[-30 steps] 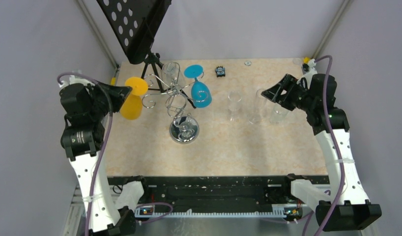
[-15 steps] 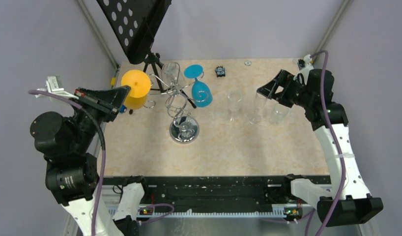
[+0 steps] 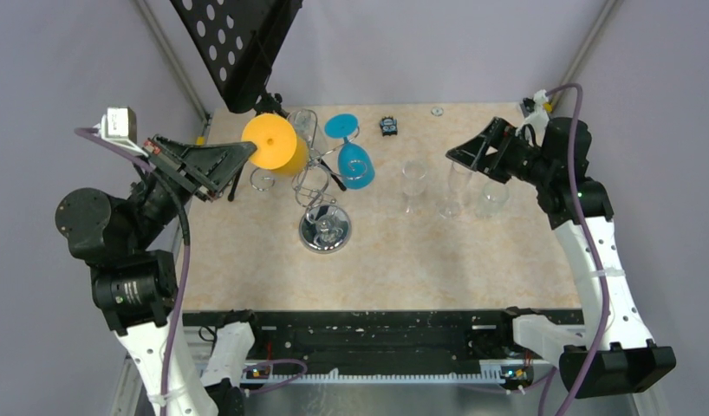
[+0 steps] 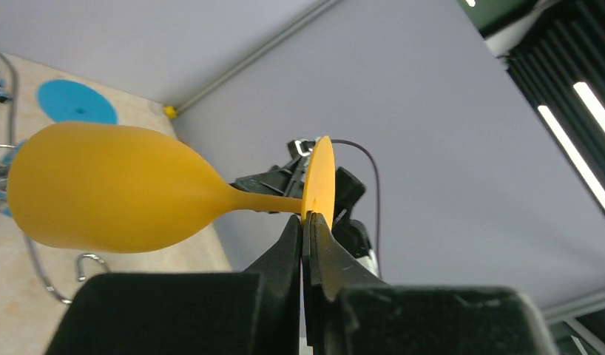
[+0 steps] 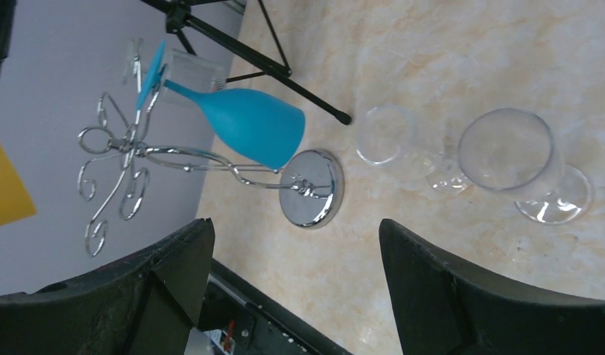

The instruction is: Take the wine glass off the wine glass rack

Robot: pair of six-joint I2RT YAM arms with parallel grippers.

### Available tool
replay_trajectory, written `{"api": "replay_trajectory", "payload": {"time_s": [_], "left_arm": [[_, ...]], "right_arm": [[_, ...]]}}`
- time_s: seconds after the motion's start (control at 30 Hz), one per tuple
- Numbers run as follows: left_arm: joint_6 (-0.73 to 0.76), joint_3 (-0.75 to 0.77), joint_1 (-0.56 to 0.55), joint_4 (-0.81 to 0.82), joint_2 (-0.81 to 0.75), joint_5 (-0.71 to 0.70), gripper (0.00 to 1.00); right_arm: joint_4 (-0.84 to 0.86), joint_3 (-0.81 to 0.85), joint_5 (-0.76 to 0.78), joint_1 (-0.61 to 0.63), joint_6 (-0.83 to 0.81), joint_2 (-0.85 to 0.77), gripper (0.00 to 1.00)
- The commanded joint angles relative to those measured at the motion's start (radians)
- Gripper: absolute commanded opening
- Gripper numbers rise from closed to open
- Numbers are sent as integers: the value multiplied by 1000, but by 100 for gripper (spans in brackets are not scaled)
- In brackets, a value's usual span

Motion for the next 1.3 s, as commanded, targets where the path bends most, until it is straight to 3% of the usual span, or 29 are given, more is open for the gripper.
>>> {"api": "replay_trajectory", "payload": {"time_s": [0.0, 0.17, 0.3, 0.4, 0.53, 0.63, 0.97, 1.1, 1.27], "left_arm": [[-201, -72, -15, 319, 11, 96, 0], [-397, -219, -56, 628, 16, 44, 0], [-422, -278, -141, 768, 58, -29, 0], [-409, -282, -303, 836, 112, -118, 0], [-385, -265, -501, 925, 204, -212, 0], [-393, -262, -592, 988, 255, -283, 0], [-464, -254, -799, 1136, 368, -433, 0], [-480, -270, -839, 1175, 386, -461, 0], [-498, -294, -852, 1206, 380, -484, 0]], "right_arm": [[145, 3, -123, 10, 72, -31, 84], [327, -85, -234, 12, 225, -67, 83], [421, -130, -272, 16, 305, -84, 83], [508, -151, -300, 28, 378, -87, 83], [793, -203, -335, 52, 569, -100, 83], [977, -212, -350, 61, 725, -100, 83], [1354, -185, -328, 102, 968, -65, 83], [1509, -179, -310, 109, 1053, -44, 77], [1629, -173, -289, 112, 1119, -28, 51]]}}
